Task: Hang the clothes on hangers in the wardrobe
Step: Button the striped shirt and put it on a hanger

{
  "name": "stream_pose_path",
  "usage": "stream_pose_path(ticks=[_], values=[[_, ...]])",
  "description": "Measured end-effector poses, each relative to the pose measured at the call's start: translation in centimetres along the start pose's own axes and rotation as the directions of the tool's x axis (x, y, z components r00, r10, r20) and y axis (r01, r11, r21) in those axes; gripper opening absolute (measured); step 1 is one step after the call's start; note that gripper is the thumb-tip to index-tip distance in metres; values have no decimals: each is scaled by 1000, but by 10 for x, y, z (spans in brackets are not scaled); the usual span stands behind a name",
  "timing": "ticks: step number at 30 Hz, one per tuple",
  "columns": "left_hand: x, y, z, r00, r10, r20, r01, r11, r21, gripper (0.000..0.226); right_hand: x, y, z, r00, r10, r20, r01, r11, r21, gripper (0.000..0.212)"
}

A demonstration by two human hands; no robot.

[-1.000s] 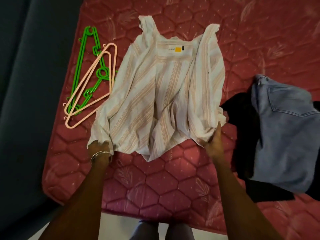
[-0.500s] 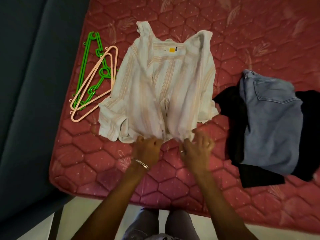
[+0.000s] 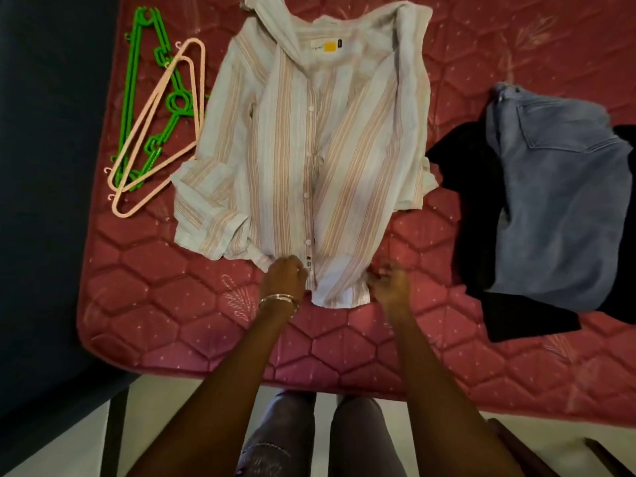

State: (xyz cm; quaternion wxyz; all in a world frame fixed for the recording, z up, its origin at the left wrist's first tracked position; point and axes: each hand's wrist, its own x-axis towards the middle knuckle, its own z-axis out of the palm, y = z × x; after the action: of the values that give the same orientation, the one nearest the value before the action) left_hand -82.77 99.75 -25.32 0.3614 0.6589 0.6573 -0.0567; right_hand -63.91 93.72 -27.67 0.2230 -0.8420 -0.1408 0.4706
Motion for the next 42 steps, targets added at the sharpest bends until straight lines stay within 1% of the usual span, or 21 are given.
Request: stream_pose_path(ticks=[3,6,9,12,15,17,18,19,20,21,22,23,24,25,26,27,28,30,33,36,42], values=[[20,12,8,984,-57,-168,19,976,-219,11,15,-10,14,976,-206,69,212,971,-106,44],[39,24,10,962,-92,-256,16,959,-284,16,17,-29,27,959,-274,77,263,957,126,59],[58,22,12,962,-134,-237,87,976,-197,24,22,-37,41,933,-341,119,287,900,328,72],[68,13,16,978,-138,-158,122,987,-103,22,24,-39,43,952,-251,175,133,855,501,77],[70,8,19,983,-140,-118,134,989,-54,18,29,-42,29,981,-102,162,-1,845,535,62],[69,7,20,982,-145,-121,142,989,-36,18,26,-43,7,1000,13,14,-18,877,481,41],[69,7,20,979,-154,-131,150,988,-37,19,23,-43,-8,985,86,-152,-16,909,416,34],[68,7,20,976,-163,-143,157,986,-48,19,15,-45,-26,914,139,-380,-16,951,309,29],[67,7,20,974,-175,-146,166,984,-72,19,4,-47,-42,782,102,-615,13,983,181,28],[66,6,20,972,-182,-147,167,980,-108,18,-12,-51,-53,633,-44,-773,117,992,39,30],[63,6,20,972,-188,-140,167,975,-149,16,-24,-51,-53,509,-243,-826,282,953,-107,35],[61,5,20,974,-181,-138,155,971,-181,14,-35,-52,-45,460,-460,-760,442,861,-253,39],[58,3,19,976,-171,-132,142,968,-206,12,-38,-48,-31,482,-678,-555,573,723,-385,41],[55,1,17,979,-156,-130,124,966,-226,10,-38,-40,-13,551,-802,-230,667,589,-456,42],[50,-1,16,982,-138,-130,102,962,-253,9,-35,-30,4,621,-777,99,734,532,-422,43],[46,-3,15,982,-118,-145,72,954,-290,8,-32,-21,16,669,-678,303,740,576,-347,43],[42,-3,12,980,-106,-170,45,944,-326,8,-28,-15,24,715,-593,369,691,680,-246,45],[34,-6,7,977,-111,-184,30,918,-396,9,-25,-9,31,838,-469,279,476,878,46,44],[30,-11,7,987,-108,-119,29,849,-528,13,-18,-13,35,941,-279,192,205,920,335,40],[27,-9,9,994,-73,-79,19,841,-540,14,-15,-17,35,956,-155,251,48,920,388,29],[16,-5,5,998,36,-48,-56,846,-530,13,-21,-5,31,916,-119,383,-129,817,561,23]])
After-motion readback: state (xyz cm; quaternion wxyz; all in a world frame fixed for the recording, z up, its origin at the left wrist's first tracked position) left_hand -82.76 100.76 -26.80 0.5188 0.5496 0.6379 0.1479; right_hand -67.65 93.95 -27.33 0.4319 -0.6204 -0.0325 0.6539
